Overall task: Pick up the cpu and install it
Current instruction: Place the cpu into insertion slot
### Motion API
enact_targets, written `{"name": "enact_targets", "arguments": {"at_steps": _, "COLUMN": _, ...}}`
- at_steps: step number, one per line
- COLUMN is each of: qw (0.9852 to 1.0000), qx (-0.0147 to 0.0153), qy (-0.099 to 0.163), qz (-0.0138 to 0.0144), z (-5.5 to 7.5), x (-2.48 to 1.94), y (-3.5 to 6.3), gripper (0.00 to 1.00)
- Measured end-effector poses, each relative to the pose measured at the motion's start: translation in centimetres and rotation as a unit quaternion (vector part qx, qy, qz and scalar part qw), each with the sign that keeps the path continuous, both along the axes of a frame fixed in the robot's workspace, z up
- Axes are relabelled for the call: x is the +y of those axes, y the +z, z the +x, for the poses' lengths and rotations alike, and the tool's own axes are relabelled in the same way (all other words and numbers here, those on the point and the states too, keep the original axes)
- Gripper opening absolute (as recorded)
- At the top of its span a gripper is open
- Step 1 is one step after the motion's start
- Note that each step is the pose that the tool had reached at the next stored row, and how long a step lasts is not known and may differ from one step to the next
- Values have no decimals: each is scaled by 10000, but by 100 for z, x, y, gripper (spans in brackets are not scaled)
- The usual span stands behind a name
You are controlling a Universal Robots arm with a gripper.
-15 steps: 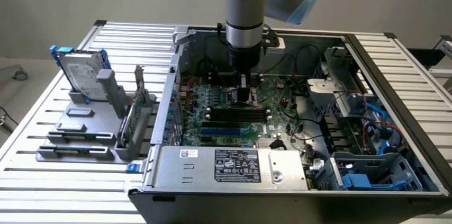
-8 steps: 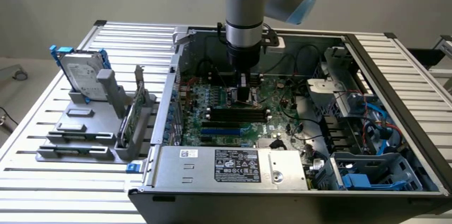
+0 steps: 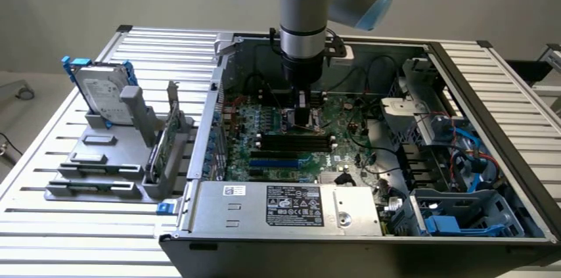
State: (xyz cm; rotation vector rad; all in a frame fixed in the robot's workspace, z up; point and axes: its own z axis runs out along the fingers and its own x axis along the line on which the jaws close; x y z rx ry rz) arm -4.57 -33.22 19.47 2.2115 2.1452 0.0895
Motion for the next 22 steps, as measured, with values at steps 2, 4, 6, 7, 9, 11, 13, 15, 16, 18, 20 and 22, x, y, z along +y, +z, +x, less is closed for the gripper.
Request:
{"name": "enact_targets", "arguments": {"at_steps": 2, "qw": 10000, "qx": -15, "qy": 1, "qz": 0, "z": 0, "x": 0, "y": 0, "gripper": 63}}
{"name": "enact_targets", "arguments": {"at_steps": 4, "qw": 10000, "qx": -31, "qy": 0, "qz": 0, "z": 0, "x": 0, "y": 0, "gripper": 63}}
{"name": "enact_targets", "arguments": {"at_steps": 6, "qw": 10000, "qx": -52, "qy": 1, "qz": 0, "z": 0, "x": 0, "y": 0, "gripper": 63}}
{"name": "enact_targets", "arguments": {"at_steps": 7, "qw": 10000, "qx": -58, "qy": 1, "qz": 0, "z": 0, "x": 0, "y": 0, "gripper": 63}}
{"name": "enact_targets", "arguments": {"at_steps": 9, "qw": 10000, "qx": -63, "qy": 2, "qz": 0, "z": 0, "x": 0, "y": 0, "gripper": 63}}
{"name": "enact_targets", "arguments": {"at_steps": 11, "qw": 10000, "qx": -65, "qy": 1, "qz": -1, "z": 0, "x": 0, "y": 1, "gripper": 63}}
{"name": "enact_targets", "arguments": {"at_steps": 13, "qw": 10000, "qx": -64, "qy": 1, "qz": -2, "z": 0, "x": -1, "y": 6, "gripper": 63}}
{"name": "enact_targets", "arguments": {"at_steps": 15, "qw": 10000, "qx": -64, "qy": 1, "qz": -1, "z": 0, "x": -1, "y": 12, "gripper": 63}}
{"name": "enact_targets", "arguments": {"at_steps": 16, "qw": 10000, "qx": -65, "qy": 1, "qz": 0, "z": 0, "x": 0, "y": 12, "gripper": 63}}
{"name": "enact_targets", "arguments": {"at_steps": 18, "qw": 10000, "qx": -66, "qy": 1, "qz": 1, "z": 0, "x": 0, "y": 12, "gripper": 63}}
{"name": "enact_targets", "arguments": {"at_steps": 20, "qw": 10000, "qx": -66, "qy": 1, "qz": 0, "z": 0, "x": -1, "y": 13, "gripper": 63}}
{"name": "enact_targets", "arguments": {"at_steps": 22, "qw": 10000, "qx": -67, "qy": 1, "qz": -1, "z": 0, "x": -1, "y": 14, "gripper": 63}}
